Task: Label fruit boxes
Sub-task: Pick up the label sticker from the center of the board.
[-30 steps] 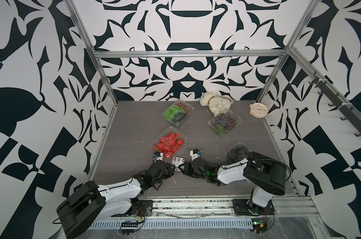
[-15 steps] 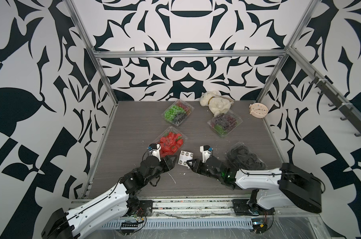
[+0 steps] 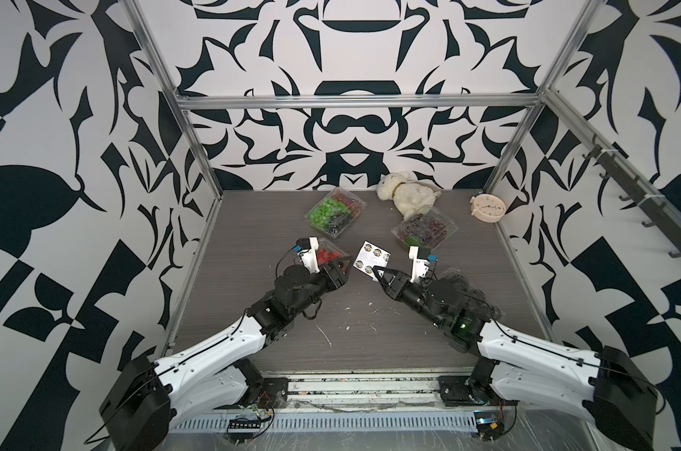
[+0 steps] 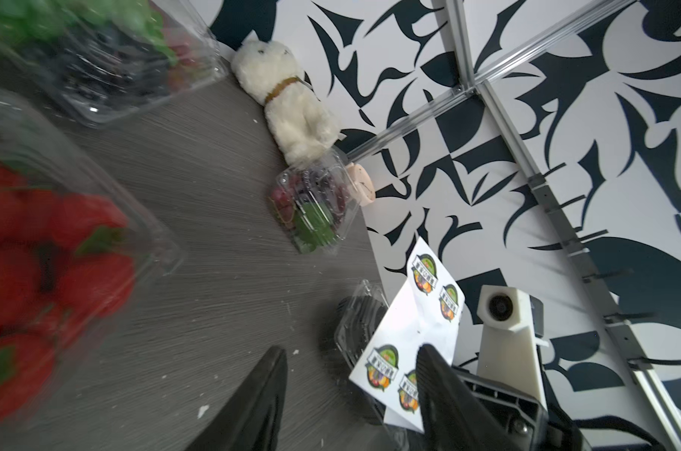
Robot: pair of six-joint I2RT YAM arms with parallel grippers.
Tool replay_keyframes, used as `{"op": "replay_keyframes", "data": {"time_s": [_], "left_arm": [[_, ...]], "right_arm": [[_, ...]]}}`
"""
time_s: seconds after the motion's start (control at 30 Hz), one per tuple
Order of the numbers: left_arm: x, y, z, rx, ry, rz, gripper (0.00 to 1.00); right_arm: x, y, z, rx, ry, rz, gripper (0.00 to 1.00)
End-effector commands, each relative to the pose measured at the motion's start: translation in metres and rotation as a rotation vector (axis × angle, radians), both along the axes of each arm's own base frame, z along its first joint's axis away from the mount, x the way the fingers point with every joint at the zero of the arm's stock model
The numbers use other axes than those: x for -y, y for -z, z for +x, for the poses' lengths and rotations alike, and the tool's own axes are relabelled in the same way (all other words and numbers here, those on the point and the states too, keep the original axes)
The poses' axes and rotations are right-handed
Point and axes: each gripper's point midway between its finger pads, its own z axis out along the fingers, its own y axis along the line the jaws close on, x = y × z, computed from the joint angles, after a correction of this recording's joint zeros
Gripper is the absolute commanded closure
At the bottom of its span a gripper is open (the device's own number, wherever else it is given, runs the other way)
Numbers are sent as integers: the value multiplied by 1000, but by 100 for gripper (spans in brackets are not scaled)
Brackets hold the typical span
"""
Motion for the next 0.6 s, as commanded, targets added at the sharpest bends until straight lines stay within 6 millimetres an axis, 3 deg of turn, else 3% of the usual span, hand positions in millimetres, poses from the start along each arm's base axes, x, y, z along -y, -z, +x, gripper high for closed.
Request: {"op": "replay_keyframes", "data": {"time_s": [0.0,0.13,0.3,0.57], "left_arm": [[17,-49,1,97,70,-151,44],[24,-50,4,98,82,-199,45],[28,-53,5,112,100,-259,59],[28,-55,3,117,106,-278,73]], "right_arm": [[2,-53,2,127,12,106,70],[5,-61,2,143,19,133,70],[4,-59,2,136,16,150,70],[7,-57,4,131,31,152,70]]}}
